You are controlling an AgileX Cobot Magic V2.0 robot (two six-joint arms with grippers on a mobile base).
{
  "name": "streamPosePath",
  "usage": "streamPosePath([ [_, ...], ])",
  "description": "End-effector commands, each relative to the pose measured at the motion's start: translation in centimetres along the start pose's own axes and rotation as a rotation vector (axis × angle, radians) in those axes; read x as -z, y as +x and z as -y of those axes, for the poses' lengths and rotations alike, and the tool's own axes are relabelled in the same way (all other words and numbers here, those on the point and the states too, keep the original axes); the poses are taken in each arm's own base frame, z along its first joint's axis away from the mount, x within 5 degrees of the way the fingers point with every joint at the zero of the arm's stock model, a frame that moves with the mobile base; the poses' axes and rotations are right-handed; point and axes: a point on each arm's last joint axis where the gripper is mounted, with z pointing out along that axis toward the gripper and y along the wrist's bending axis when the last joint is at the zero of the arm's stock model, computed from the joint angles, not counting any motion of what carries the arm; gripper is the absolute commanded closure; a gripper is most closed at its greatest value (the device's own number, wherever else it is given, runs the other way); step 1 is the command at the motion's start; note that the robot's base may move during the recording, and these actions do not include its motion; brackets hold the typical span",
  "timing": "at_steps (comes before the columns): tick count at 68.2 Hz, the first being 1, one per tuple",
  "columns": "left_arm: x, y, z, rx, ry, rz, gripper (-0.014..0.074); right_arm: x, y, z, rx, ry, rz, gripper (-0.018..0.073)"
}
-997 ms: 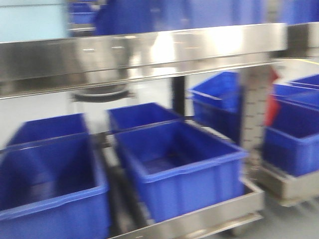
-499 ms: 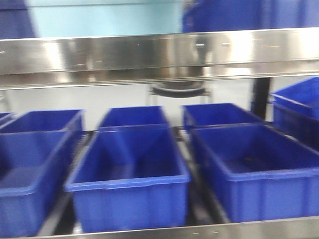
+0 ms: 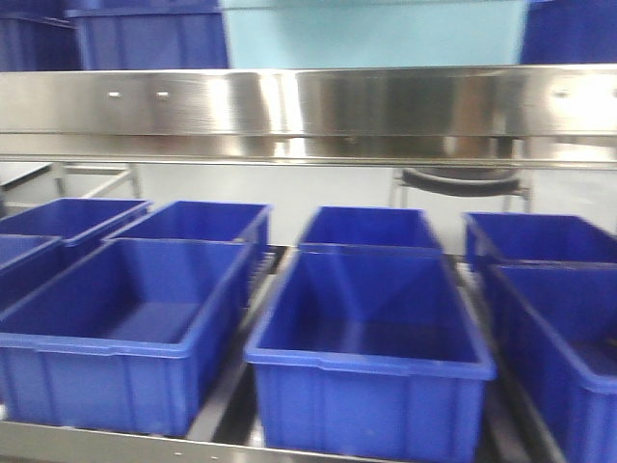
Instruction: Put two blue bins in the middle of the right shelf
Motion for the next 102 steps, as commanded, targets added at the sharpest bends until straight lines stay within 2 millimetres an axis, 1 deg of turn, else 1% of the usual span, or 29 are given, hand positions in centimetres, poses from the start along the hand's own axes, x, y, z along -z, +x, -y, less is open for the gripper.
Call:
streamPosePath([
  [1,1.22,-1.31,0.76,0.051,0.082,0.101,0.0707,0.18,-0.39,-0.06,0.014,-0.006,0.034,0.0711],
  [102,1.22,-1.31,0.76,0.051,0.082,0.101,0.0707,0.18,-0.39,-0.06,0.014,-0.006,0.034,0.0711],
])
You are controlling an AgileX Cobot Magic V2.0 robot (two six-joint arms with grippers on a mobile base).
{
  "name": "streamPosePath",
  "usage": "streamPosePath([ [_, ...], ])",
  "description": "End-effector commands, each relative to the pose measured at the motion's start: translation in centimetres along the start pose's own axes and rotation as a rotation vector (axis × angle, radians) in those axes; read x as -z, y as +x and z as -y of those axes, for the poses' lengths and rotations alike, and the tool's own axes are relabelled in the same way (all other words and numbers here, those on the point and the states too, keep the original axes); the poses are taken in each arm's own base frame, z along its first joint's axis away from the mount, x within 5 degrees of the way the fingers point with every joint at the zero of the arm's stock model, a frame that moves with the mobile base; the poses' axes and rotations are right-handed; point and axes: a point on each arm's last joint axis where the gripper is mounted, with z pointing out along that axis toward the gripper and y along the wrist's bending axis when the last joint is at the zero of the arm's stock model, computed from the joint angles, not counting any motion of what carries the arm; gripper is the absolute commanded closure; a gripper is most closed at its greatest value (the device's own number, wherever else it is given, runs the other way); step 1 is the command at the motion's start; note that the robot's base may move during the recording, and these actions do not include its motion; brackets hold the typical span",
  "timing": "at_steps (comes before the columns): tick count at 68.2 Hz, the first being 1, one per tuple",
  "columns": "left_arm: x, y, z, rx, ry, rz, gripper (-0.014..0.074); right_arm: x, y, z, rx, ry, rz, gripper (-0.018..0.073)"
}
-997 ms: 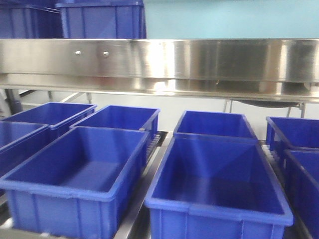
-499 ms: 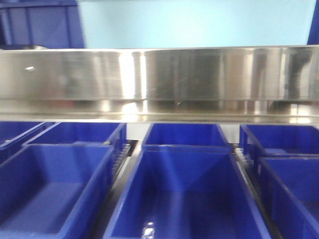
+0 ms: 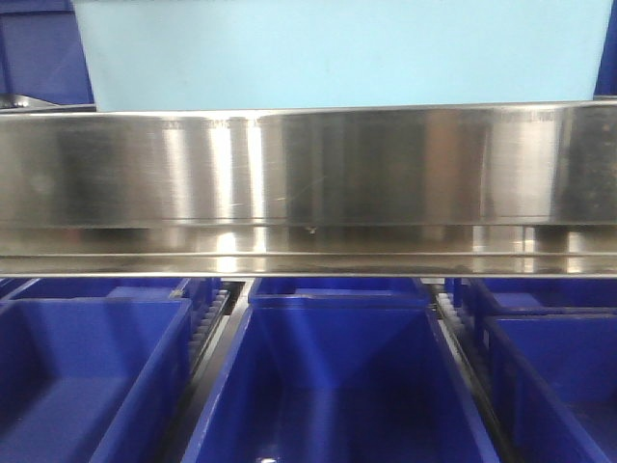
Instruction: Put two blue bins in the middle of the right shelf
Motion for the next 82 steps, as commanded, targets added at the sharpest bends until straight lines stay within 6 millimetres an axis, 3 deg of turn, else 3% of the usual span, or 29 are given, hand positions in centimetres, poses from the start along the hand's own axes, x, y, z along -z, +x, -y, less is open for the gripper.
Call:
streamPosePath([
  [1,1.21,-1.27,0.75,0.051,0.080,0.096,0.0707,0.18,-0.40,-0.04,0.015,-0.005,0.035,0.0711],
  [82,1.21,-1.24,0.76,0.052,0.081,0.093,0.0707,0.20,-0.45,-0.06,0.014,-0.007,0.040,0.0711],
])
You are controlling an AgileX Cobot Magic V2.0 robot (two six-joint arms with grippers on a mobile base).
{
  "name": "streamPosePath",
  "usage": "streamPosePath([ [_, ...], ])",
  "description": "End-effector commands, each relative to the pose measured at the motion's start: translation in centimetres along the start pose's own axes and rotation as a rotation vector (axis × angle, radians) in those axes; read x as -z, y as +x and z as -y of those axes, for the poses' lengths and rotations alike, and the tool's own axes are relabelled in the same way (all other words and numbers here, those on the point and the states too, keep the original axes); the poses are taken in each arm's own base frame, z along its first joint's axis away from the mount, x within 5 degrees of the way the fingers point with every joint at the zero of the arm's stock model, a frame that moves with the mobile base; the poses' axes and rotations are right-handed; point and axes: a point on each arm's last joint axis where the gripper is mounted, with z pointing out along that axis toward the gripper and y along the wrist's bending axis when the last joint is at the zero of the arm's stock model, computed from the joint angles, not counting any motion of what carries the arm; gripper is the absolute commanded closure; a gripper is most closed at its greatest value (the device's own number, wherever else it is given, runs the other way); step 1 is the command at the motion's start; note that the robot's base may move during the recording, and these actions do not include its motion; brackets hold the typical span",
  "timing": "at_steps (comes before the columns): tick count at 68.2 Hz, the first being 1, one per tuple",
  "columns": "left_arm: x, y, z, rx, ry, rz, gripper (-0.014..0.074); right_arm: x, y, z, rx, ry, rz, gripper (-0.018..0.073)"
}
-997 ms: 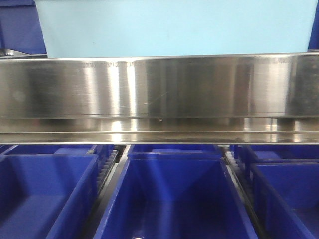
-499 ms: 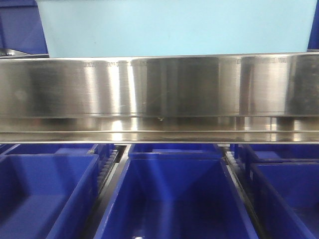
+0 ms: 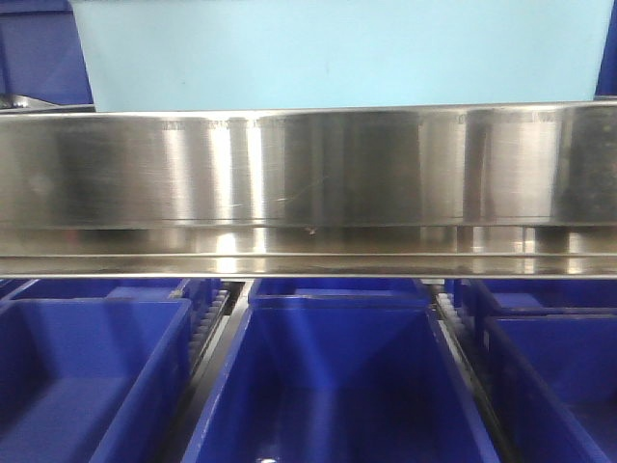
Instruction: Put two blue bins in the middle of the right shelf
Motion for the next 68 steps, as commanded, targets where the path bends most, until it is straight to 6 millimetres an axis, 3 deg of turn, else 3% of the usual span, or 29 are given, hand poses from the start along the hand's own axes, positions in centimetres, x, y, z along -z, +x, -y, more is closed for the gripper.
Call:
streamPosePath([
  [1,1.2,-1.2,0.8,0.052,0.081,0.093,0.0707,0.2,-0.5,-0.1,0.014,-0.007,0.043,0.0711],
  [34,0.3,2.0,0.2,0.049,0.000,-0.235,0.0707,0.0,-0.1,0.0,0.021,-0.005,0.003,0.0711],
  [68,-1.6,3.5,-0.5,-0.006,-0.104,-0.341,0.0707,-4.2,0.9,0.2,0.015,0.003,-0.142,0.0711],
])
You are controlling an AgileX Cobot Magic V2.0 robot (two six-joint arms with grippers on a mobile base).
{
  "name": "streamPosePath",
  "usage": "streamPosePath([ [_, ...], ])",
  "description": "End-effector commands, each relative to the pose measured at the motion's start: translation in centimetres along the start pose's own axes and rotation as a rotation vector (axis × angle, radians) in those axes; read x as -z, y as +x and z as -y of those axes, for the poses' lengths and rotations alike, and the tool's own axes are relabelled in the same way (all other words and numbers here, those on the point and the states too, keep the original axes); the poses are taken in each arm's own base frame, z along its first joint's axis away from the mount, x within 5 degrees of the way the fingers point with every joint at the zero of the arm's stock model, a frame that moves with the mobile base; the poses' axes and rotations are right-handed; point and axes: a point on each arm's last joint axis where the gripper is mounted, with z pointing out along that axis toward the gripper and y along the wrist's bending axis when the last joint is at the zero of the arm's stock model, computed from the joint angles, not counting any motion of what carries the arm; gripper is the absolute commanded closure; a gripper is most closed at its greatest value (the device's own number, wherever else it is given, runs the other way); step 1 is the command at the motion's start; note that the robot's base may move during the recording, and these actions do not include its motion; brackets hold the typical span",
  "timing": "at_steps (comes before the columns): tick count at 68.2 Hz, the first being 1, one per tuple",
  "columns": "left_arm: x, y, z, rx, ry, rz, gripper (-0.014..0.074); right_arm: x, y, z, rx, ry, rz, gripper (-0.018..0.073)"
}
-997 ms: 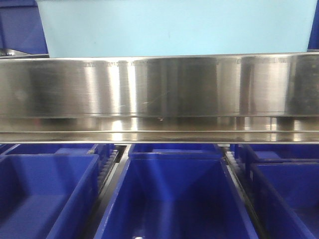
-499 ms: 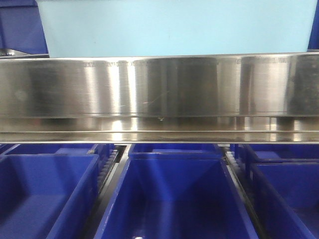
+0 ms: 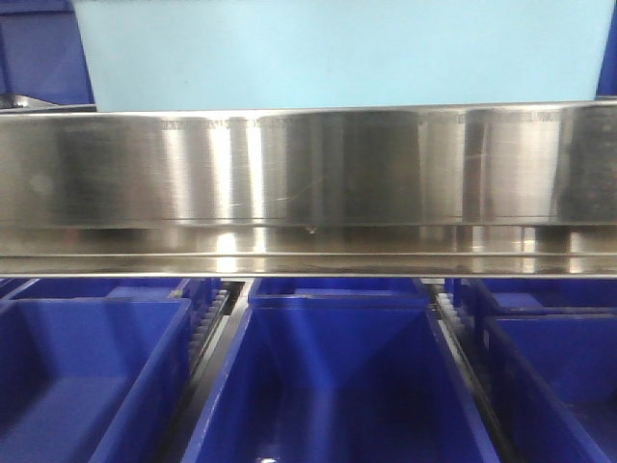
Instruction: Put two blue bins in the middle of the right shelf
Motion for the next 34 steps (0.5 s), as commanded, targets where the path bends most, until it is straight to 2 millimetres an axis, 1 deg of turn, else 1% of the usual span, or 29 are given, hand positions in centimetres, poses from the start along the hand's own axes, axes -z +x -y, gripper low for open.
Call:
streamPosePath([
  [1,0.71,-0.39,0.13,-0.006,0.013,0.040,0.0707,-0.18,-0.10,0.08,0.018,0.006,0.003,0.0711],
  [17,0.50,-0.37,0.20,-0.013,0.015,0.035,0.0707,-0.24,0.43,0.12,0.018,0.009,-0.057,0.0711],
  [28,0.00,-0.32,0.31,-0.023,0.013,0.025,0.0707,-0.22,0.60,0.13,0.018,0.010,-0.076,0.0711],
  [31,-0.08,-0.31,0.32,-0.024,0.012,0.023,0.0699,-0.22,0.60,0.13,0.018,0.010,-0.076,0.0711],
  [34,-0.22,-0.30,0.35,-0.027,0.012,0.021,0.0666,-0.22,0.60,0.13,0.018,0.010,-0.076,0.0711],
])
